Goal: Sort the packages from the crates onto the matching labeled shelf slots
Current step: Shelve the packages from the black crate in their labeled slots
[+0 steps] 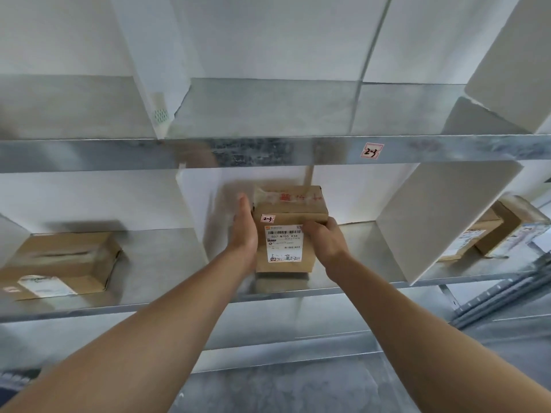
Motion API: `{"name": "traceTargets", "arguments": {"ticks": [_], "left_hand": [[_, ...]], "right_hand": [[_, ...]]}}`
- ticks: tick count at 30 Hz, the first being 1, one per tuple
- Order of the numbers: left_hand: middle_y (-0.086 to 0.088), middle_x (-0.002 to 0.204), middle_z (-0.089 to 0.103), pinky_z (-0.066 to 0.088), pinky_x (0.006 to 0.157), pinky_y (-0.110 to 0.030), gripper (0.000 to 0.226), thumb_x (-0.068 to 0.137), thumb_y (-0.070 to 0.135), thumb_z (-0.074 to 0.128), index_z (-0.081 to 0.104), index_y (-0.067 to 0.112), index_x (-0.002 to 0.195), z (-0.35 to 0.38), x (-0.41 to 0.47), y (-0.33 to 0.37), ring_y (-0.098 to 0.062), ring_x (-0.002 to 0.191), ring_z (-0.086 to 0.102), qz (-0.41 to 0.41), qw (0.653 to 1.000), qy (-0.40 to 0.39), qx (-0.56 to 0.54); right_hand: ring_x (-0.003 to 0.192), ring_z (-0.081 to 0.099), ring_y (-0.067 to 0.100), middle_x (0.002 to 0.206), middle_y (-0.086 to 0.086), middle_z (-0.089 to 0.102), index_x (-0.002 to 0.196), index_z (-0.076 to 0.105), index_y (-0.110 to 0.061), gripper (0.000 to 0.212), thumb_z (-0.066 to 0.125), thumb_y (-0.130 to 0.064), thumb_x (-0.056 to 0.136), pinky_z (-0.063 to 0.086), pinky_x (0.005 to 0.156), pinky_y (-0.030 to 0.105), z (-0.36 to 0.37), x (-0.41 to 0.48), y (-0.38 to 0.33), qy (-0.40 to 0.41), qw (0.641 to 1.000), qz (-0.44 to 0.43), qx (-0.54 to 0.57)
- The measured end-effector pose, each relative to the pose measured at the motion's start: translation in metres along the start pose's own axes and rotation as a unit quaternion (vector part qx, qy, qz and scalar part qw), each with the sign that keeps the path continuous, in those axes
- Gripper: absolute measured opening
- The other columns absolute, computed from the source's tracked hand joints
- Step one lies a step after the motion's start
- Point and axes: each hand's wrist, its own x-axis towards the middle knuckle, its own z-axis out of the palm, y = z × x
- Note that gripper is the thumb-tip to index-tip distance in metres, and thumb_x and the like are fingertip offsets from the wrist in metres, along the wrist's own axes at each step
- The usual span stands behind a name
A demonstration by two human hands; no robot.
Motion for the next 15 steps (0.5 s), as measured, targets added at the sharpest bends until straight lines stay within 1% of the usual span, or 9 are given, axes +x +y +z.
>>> {"name": "traceTargets", "arguments": {"ticks": [2, 3, 4, 5, 7, 8, 12, 13, 15], "left_hand": [[-0.003, 0.090, 0.076, 0.053, 0.055, -0.025, 0.084, 0.093, 0.080, 0.020, 0.057, 0.016, 0.133, 0.002, 0.001, -0.002, -0.018, 0.071, 0.074, -0.003, 1.000, 0.012, -0.016], [0.000, 0.078, 0.075, 0.051, 0.052, -0.024, 0.078, 0.096, 0.075, 0.019, 0.060, 0.016, 0.127, 0.003, 0.001, -0.003, -0.015, 0.062, 0.072, -0.002, 1.000, 0.011, -0.019], [0.002, 0.072, 0.074, 0.050, 0.052, -0.024, 0.074, 0.098, 0.072, 0.018, 0.062, 0.017, 0.122, 0.005, 0.002, -0.004, -0.014, 0.059, 0.071, -0.001, 1.000, 0.011, -0.022], [0.002, 0.075, 0.074, 0.050, 0.056, -0.026, 0.073, 0.099, 0.071, 0.018, 0.062, 0.018, 0.121, 0.007, 0.002, -0.005, -0.014, 0.062, 0.071, 0.000, 1.000, 0.012, -0.028], [-0.003, 0.098, 0.076, 0.051, 0.070, -0.031, 0.074, 0.098, 0.073, 0.018, 0.060, 0.019, 0.128, 0.009, 0.005, -0.007, -0.019, 0.083, 0.071, 0.008, 0.999, 0.016, -0.041], [-0.004, 0.104, 0.075, 0.051, 0.074, -0.033, 0.074, 0.098, 0.073, 0.019, 0.060, 0.020, 0.128, 0.010, 0.006, -0.007, -0.021, 0.090, 0.070, 0.007, 0.999, 0.019, -0.045], [0.001, 0.082, 0.076, 0.048, 0.070, -0.034, 0.069, 0.099, 0.072, 0.017, 0.066, 0.024, 0.109, 0.013, 0.003, -0.007, -0.020, 0.085, 0.070, 0.005, 0.999, 0.031, -0.038], [0.001, 0.084, 0.077, 0.048, 0.072, -0.035, 0.070, 0.098, 0.073, 0.018, 0.066, 0.024, 0.110, 0.015, 0.001, -0.006, -0.021, 0.087, 0.070, 0.005, 0.999, 0.031, -0.040], [-0.002, 0.098, 0.077, 0.049, 0.081, -0.038, 0.075, 0.096, 0.076, 0.018, 0.064, 0.023, 0.121, 0.015, 0.000, -0.006, -0.024, 0.096, 0.071, 0.006, 0.998, 0.035, -0.044]], "right_hand": [[0.106, 0.065, 0.024, 0.108, 0.000, 0.068, 0.122, 0.054, -0.017, 0.063, 0.057, -0.035, 0.062, 0.053, 0.098, 0.046, -0.001, 0.008, 0.004, -0.012, 1.000, 0.003, -0.011], [0.107, 0.064, 0.024, 0.108, 0.001, 0.067, 0.122, 0.053, -0.016, 0.062, 0.057, -0.034, 0.062, 0.053, 0.096, 0.044, -0.003, 0.012, 0.007, -0.016, 1.000, 0.005, -0.015], [0.107, 0.064, 0.024, 0.109, 0.001, 0.067, 0.121, 0.053, -0.016, 0.059, 0.059, -0.032, 0.064, 0.053, 0.094, 0.043, -0.004, 0.015, 0.009, -0.021, 1.000, 0.006, -0.019], [0.107, 0.064, 0.023, 0.108, 0.000, 0.067, 0.121, 0.052, -0.017, 0.053, 0.061, -0.029, 0.070, 0.053, 0.091, 0.041, -0.005, 0.018, 0.011, -0.026, 0.999, 0.005, -0.023], [0.104, 0.063, 0.020, 0.108, -0.001, 0.066, 0.122, 0.051, -0.018, 0.041, 0.064, -0.021, 0.083, 0.050, 0.085, 0.037, -0.008, 0.025, 0.015, -0.032, 0.999, 0.002, -0.030], [0.103, 0.063, 0.019, 0.108, -0.002, 0.066, 0.122, 0.051, -0.018, 0.039, 0.064, -0.019, 0.085, 0.049, 0.083, 0.036, -0.010, 0.028, 0.017, -0.035, 0.999, 0.000, -0.034], [0.099, 0.061, 0.017, 0.109, -0.002, 0.065, 0.124, 0.049, -0.018, 0.042, 0.064, -0.014, 0.085, 0.047, 0.081, 0.035, -0.014, 0.036, 0.019, -0.050, 0.998, -0.008, -0.048], [0.100, 0.061, 0.017, 0.109, -0.001, 0.065, 0.125, 0.049, -0.018, 0.043, 0.064, -0.014, 0.085, 0.048, 0.080, 0.034, -0.015, 0.037, 0.019, -0.054, 0.997, -0.009, -0.051], [0.099, 0.060, 0.018, 0.107, -0.002, 0.064, 0.127, 0.050, -0.016, 0.042, 0.062, -0.009, 0.087, 0.047, 0.074, 0.032, -0.015, 0.039, 0.019, -0.062, 0.997, -0.010, -0.054]]}}
